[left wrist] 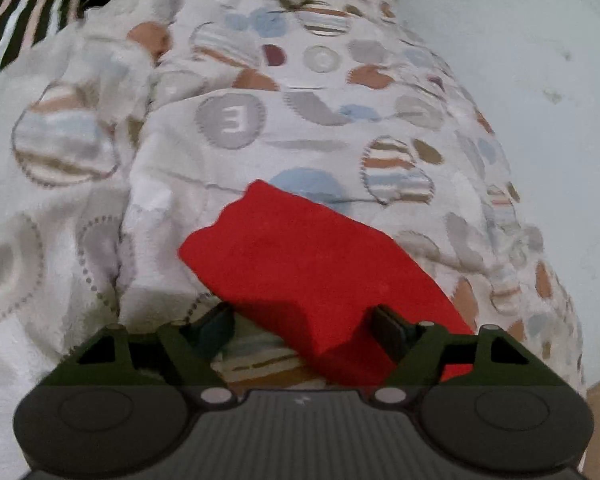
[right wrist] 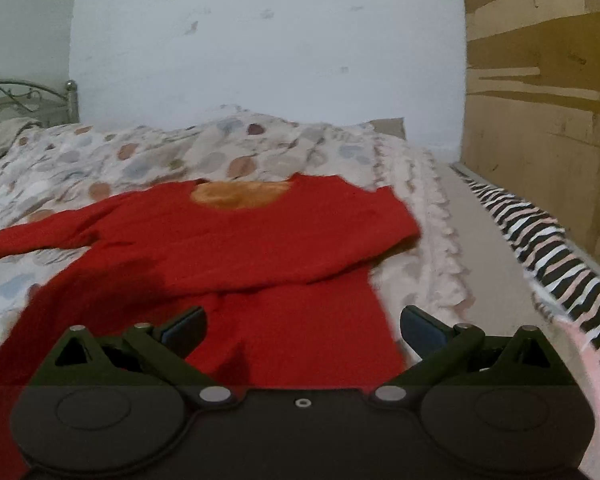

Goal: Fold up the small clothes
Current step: 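Grasp the other sleeve cuff with the left gripper and lift it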

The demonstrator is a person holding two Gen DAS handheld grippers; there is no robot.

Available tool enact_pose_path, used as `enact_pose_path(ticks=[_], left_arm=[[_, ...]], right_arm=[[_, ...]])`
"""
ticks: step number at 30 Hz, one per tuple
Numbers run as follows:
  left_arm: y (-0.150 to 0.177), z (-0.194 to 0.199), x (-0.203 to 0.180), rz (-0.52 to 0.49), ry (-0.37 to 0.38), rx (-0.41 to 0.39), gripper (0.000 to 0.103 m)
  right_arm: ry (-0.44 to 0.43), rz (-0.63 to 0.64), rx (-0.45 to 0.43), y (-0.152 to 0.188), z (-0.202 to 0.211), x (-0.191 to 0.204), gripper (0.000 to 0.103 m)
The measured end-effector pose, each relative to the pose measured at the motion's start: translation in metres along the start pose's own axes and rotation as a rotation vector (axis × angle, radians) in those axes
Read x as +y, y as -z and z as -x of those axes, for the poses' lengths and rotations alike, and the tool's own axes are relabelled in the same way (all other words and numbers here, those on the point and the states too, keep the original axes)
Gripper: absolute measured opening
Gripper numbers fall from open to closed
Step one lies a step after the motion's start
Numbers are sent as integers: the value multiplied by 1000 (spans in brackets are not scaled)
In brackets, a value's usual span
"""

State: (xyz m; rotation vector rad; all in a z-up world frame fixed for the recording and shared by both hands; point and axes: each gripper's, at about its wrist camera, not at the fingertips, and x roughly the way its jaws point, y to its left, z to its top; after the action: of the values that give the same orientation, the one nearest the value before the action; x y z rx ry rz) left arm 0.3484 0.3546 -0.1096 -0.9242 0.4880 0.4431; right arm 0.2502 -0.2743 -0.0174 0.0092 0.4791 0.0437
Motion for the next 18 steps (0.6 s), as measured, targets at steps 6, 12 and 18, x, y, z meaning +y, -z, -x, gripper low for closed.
enact_pose_path(ticks=[6, 12, 18], left_arm=[[0, 0, 16, 173, -4, -79, 72], [2, 7, 19, 230, -77, -159, 14], [0, 38, -28, -93, 41, -340, 10]], right_arm=[[-45, -36, 36, 5, -2, 16, 103], [-68, -38, 23, 5, -4, 21, 103], [-87, -23, 1, 6, 1, 17, 103]])
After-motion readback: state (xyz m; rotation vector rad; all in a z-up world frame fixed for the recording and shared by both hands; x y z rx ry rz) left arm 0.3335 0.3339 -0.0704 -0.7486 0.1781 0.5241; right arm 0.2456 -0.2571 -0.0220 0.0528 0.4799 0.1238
